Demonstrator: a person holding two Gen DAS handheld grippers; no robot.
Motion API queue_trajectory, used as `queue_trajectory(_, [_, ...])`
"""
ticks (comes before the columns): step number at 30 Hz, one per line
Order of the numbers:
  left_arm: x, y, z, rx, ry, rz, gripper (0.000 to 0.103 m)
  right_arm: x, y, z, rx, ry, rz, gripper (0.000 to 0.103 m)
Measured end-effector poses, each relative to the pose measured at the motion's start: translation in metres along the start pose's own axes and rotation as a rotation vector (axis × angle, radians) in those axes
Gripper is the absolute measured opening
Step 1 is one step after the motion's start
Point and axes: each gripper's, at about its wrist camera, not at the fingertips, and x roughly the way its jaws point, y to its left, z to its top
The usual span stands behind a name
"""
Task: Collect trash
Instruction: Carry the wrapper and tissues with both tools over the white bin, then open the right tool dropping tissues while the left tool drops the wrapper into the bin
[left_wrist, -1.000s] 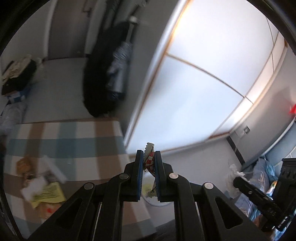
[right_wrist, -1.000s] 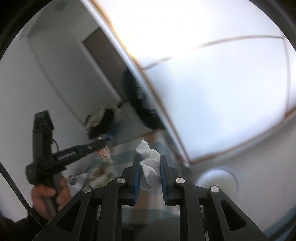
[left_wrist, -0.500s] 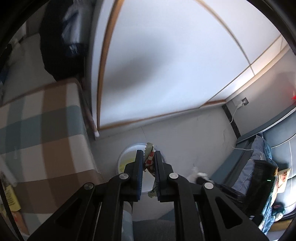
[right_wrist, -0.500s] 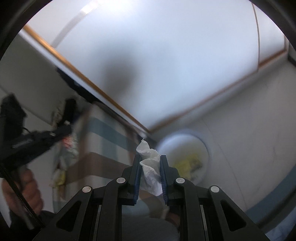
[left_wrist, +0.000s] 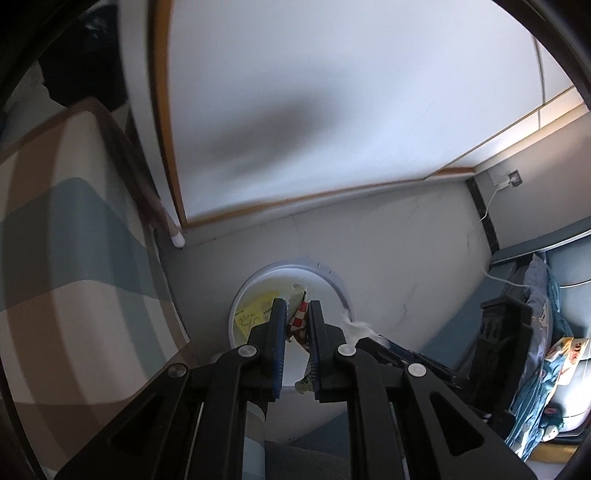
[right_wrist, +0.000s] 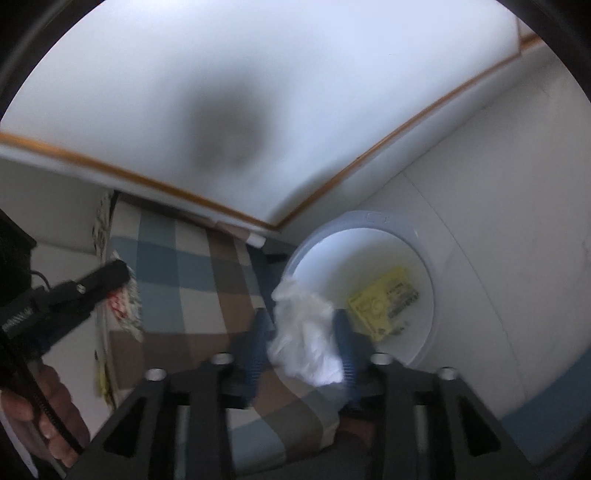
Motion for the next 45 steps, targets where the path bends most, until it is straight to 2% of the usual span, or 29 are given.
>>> queue_trajectory(2, [0.003,0.001,0.003,0.008,0.01,0.008,0.007,0.0,-0.006,-0.001,0.007,-0.009,0.013,0.058])
queue_trajectory(5, [0.012,-0.003,0.006,0.017,0.031,0.019,0.007,-0.001,-0.015,-0.004,0.019,-0.01,0.03,0.06])
queue_trajectory(10, [0.031,-0.01,0.008,0.02,0.074,0.025,0.007,-0.013,-0.03,-0.01,0.039,-0.03,-0.001,0.069])
queue_trajectory(15, [0.046,-0.017,0.008,0.025,0.129,0.027,0.007,-0.025,-0.039,-0.017,0.066,-0.056,-0.044,0.075])
queue_trajectory(22, [0.056,-0.017,0.009,-0.01,0.182,0.02,0.009,-0.038,-0.046,-0.024,0.083,-0.074,-0.062,0.076])
queue_trajectory(25, [0.054,-0.017,0.007,-0.005,0.192,0.032,0.022,-0.043,-0.043,-0.025,0.066,-0.098,-0.103,0.076])
queue_trajectory(27, [0.052,-0.017,0.005,-0.003,0.195,0.027,0.044,-0.048,-0.042,-0.027,0.058,-0.115,-0.106,0.076])
queue_trajectory(29, [0.051,-0.018,0.001,0.0,0.19,0.016,0.057,-0.052,-0.042,-0.028,0.055,-0.125,-0.103,0.076])
queue_trajectory(34, [0.048,-0.02,-0.006,0.031,0.2,0.038,0.064,-0.06,-0.041,-0.03,0.053,-0.141,-0.102,0.076])
queue_trajectory(36, [0.043,-0.019,-0.009,0.03,0.181,0.049,0.076,-0.063,-0.04,-0.03,0.052,-0.144,-0.104,0.078])
queue_trajectory(37, [0.04,-0.017,-0.01,0.026,0.172,0.051,0.077,-0.065,-0.039,-0.031,0.05,-0.146,-0.106,0.079])
queue_trajectory(45, [0.018,-0.02,-0.023,0.094,0.097,0.084,0.078,-0.078,-0.035,-0.034,0.065,-0.167,-0.087,0.081])
